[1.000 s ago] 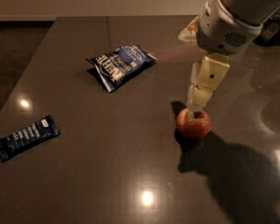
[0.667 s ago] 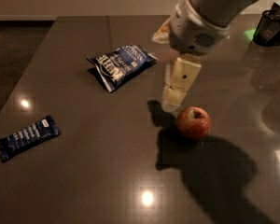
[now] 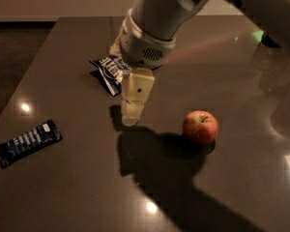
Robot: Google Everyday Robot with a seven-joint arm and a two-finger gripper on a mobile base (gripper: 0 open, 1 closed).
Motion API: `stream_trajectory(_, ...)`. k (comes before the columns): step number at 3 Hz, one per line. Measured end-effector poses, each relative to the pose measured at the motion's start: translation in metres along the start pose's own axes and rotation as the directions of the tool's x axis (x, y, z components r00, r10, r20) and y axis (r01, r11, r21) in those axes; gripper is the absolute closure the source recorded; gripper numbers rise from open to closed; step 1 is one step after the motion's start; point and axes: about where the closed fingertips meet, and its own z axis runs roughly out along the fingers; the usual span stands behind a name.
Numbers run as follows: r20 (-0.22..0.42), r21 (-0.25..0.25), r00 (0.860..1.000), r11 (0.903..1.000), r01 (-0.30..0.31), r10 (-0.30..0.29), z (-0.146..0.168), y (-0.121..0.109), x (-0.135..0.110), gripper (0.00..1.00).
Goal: Pick rxbar blueberry
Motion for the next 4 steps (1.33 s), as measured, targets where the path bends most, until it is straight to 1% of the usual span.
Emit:
stream_trajectory(1, -0.002, -0.040, 0.998, 0.9976, 0.056, -0.056, 0.030, 0.000, -0.028, 0.00)
stream_trajectory(2, -0.004, -0.117, 0.992, 0.9856, 0.121, -0.123, 0.074, 0.002, -0.058, 0.00)
stream_trajectory(3, -0.003, -0.188, 0.985, 0.9676, 0.169, -0.172, 0.115, 0.004, -0.079, 0.00)
stream_trajectory(4, 0.011, -0.234, 0.981, 0.9529, 0.193, -0.196, 0.139, 0.009, -0.099, 0.00)
